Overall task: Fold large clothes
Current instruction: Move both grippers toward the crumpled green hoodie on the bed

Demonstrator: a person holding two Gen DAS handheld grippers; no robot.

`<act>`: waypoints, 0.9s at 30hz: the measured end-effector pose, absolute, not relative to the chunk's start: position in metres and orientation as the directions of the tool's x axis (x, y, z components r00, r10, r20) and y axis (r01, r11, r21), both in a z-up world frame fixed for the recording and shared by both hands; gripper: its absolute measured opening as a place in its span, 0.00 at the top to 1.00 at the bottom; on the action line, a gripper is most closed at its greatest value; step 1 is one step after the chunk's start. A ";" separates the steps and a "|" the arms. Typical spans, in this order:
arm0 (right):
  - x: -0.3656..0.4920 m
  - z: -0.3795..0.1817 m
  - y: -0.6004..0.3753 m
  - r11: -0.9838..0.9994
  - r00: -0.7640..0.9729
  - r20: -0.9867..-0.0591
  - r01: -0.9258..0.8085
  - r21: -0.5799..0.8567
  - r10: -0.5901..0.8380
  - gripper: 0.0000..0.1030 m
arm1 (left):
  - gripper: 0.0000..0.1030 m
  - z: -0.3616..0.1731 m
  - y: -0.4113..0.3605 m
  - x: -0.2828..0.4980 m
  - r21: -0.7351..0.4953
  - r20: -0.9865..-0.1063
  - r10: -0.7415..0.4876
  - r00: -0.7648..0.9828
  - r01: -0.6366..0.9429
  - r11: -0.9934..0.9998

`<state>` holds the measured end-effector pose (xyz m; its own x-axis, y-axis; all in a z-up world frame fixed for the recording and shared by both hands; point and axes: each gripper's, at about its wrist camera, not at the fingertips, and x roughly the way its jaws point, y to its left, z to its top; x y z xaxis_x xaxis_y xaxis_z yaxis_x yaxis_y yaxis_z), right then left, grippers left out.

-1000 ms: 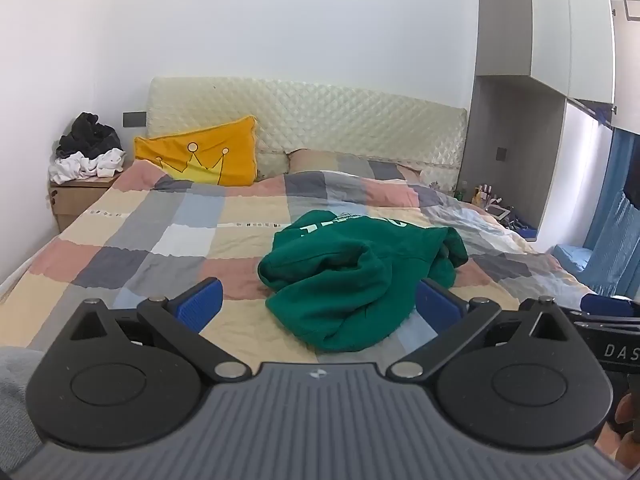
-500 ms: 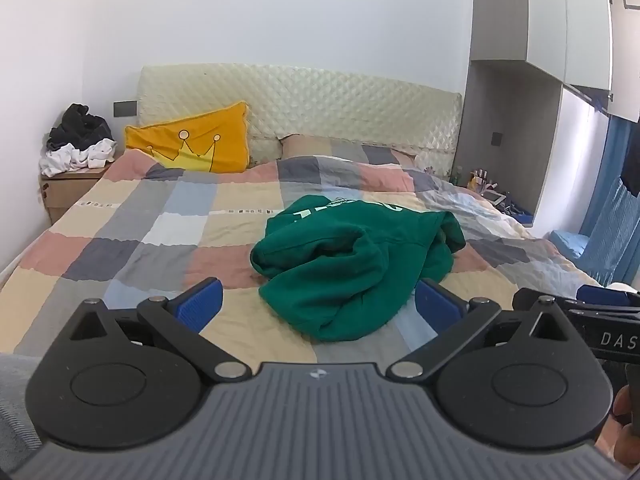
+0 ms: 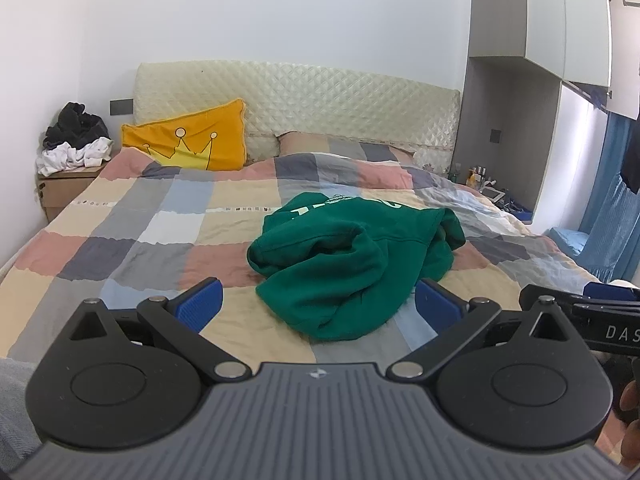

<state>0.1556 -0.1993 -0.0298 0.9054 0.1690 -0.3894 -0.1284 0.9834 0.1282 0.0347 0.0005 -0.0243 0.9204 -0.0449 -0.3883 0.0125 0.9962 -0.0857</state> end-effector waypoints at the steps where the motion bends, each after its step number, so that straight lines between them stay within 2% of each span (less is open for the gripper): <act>1: 0.156 -0.030 -0.199 0.983 0.905 -0.390 -0.129 0.128 0.169 0.00 | 0.00 -0.024 0.000 0.035 -0.083 -0.388 -0.044 0.920 0.013 0.996; 27: 0.164 -0.040 -0.198 0.981 0.894 -0.413 -0.116 0.154 0.171 0.00 | 0.00 -0.029 -0.004 0.040 -0.105 -0.391 -0.071 0.918 0.032 0.994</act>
